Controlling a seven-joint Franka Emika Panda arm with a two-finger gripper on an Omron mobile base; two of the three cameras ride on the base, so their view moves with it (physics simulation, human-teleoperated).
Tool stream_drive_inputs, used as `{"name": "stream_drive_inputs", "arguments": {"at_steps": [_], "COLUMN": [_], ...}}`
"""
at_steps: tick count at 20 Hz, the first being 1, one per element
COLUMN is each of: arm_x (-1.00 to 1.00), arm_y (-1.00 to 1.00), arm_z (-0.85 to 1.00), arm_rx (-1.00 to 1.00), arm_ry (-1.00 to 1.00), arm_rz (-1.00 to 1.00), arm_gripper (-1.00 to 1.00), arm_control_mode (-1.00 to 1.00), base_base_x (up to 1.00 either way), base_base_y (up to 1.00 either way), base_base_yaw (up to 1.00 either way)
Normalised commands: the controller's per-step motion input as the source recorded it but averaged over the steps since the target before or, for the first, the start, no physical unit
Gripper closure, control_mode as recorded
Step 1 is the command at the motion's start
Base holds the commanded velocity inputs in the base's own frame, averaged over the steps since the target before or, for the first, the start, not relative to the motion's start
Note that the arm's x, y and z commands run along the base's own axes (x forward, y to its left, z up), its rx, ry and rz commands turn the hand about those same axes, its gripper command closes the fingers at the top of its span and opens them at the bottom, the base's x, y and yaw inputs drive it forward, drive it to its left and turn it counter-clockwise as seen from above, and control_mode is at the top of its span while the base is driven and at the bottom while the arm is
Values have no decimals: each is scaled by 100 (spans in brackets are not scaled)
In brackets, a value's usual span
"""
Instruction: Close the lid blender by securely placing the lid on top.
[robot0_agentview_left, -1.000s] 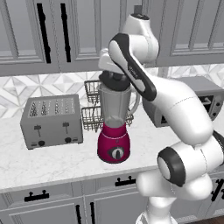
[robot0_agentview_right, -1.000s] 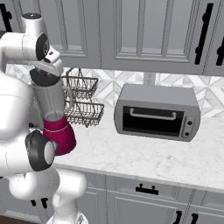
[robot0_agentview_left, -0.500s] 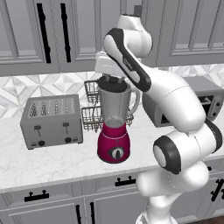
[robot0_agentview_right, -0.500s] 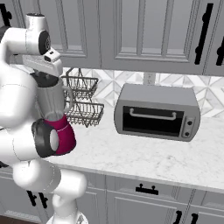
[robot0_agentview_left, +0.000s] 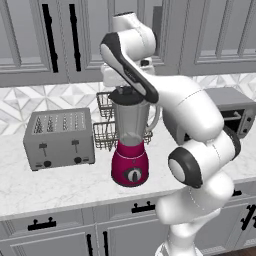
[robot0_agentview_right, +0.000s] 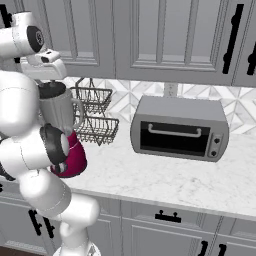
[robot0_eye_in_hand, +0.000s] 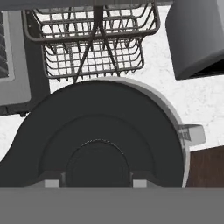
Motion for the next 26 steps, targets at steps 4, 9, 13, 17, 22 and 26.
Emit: {"name": "stream_drive_inputs", "arguments": {"at_steps": [4,9,13,17,22,26], "arm_x": [-20,-3,-8,-4,0,0], "arm_y": [-21,-31,-6,5,4,15], "arm_z": [-10,0,-16,-28,-4,-2], "arm_rx": [-19,-1,0,6,10,8], "arm_ry": [-10,-14,-3,0,0,-3], "arm_rz": [0,0,0,0,0,0], "arm_gripper": [100,100,100,100,100,100], "arm_control_mode": [-100,-100,-100,-100,-100,-100], "base_base_x": [0,0,0,0,0,0], "base_base_y": [0,0,0,0,0,0], "base_base_yaw": [0,0,0,0,0,0]}}
